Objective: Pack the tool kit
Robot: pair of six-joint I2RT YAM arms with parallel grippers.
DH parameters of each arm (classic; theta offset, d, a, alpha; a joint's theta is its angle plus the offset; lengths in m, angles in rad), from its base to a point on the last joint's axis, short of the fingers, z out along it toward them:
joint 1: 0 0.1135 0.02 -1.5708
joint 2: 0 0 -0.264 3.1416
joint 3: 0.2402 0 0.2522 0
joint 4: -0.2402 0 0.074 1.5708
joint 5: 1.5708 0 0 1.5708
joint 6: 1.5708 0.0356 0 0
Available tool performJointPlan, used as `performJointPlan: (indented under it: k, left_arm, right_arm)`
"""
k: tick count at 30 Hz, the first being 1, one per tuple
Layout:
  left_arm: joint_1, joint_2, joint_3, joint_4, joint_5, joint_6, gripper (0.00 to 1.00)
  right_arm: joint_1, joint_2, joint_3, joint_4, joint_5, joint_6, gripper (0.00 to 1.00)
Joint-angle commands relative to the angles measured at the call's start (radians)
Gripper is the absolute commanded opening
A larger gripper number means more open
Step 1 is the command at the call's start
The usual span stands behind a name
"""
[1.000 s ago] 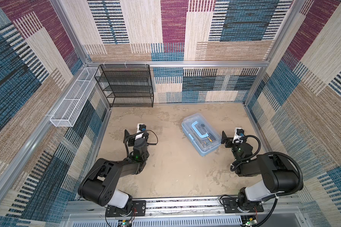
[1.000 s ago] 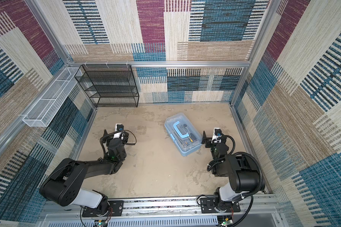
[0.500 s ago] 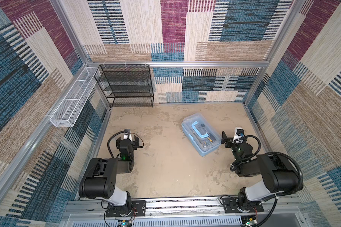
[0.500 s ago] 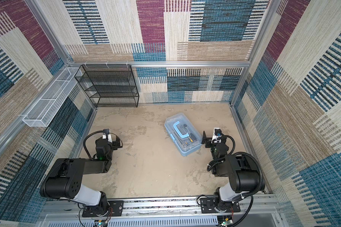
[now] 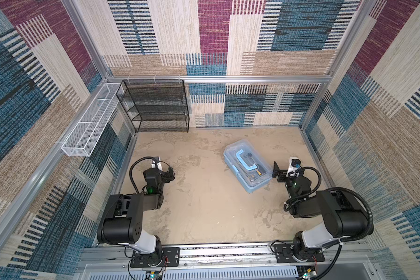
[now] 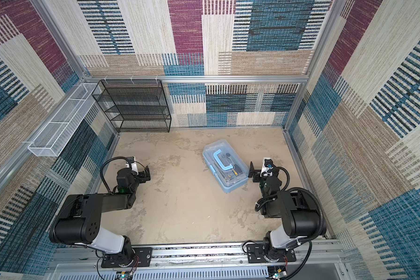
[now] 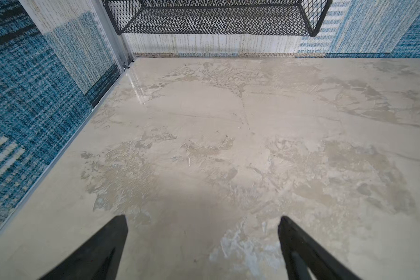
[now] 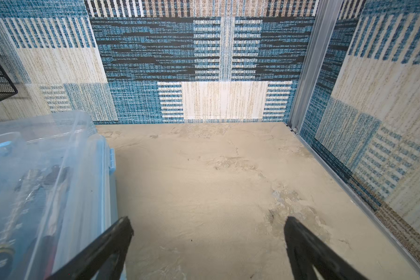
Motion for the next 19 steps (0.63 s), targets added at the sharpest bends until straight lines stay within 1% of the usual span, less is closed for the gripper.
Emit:
performJointPlan:
  k: [1,19]
  left_arm:
    - [0.001,0.0,-0.002,0.019,0.004,-0.024,1.0]
    - [0.001,-0.001,-0.001,0.016,0.006,-0.024,1.0]
  right_arm:
    - [0.002,0.001,0.005,0.02,-0.021,0.005,1.0]
    - [0.002,0.001,0.004,0.02,-0.022,0.005,1.0]
